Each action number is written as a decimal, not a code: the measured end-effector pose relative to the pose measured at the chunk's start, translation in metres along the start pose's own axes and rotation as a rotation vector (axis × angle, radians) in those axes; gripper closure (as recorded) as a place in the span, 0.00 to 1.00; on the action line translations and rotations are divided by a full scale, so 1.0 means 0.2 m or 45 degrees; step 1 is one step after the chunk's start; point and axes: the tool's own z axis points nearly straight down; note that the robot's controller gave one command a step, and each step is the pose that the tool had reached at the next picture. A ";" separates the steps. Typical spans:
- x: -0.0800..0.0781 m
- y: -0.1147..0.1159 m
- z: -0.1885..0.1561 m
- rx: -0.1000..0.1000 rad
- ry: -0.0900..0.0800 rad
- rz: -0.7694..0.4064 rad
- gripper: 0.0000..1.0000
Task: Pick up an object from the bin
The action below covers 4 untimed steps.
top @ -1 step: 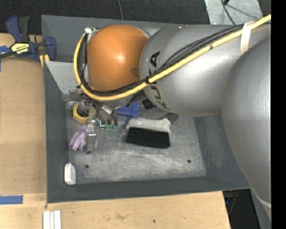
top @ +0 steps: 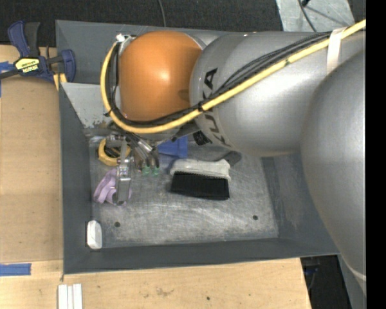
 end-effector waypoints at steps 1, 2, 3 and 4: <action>0.10 0.01 0.41 -0.002 -0.004 -0.026 0.00; 0.14 0.00 0.51 0.001 0.004 0.002 0.00; 0.12 -0.06 0.41 -0.001 -0.004 -0.061 0.00; 0.12 -0.10 0.67 -0.004 -0.013 -0.071 0.00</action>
Offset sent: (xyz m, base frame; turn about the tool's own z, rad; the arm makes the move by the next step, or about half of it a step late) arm -0.0332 0.0023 -0.0586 0.0477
